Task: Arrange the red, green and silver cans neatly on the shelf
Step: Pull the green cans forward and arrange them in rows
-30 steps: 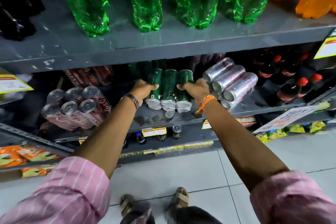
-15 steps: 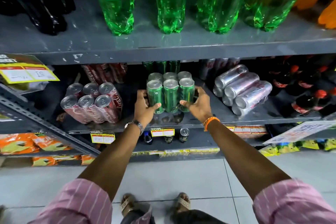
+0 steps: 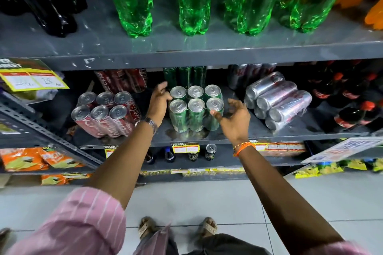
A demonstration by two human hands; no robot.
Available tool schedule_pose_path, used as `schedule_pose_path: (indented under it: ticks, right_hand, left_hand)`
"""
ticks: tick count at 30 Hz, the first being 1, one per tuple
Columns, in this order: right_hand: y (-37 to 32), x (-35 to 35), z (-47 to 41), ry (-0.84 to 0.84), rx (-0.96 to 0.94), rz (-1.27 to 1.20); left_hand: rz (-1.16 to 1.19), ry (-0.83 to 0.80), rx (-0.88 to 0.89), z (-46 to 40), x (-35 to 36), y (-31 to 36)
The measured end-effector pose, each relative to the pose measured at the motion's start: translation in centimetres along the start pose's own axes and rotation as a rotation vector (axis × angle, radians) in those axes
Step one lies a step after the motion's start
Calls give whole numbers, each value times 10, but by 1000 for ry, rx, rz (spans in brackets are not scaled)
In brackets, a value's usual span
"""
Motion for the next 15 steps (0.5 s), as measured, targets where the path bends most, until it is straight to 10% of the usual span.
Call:
schedule_pose_path:
  ticks: [5,15]
  right_hand:
    - [-18,6,-5,10,-96,145]
    - [-54,25,-70,-128,-108,96]
  left_hand:
    - [-300,-207,23,-14,31,7]
    - [-292,11,159,49,8,-4]
Point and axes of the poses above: each hand's wrist, its own z-axis away from the middle knuckle, its own x-axis out of the palm, y = z × x, the point moved 10 cm from there along -z, towards the middle knuckle, and after that the axes turned 11 degrees about x, right-handed, at the moved point
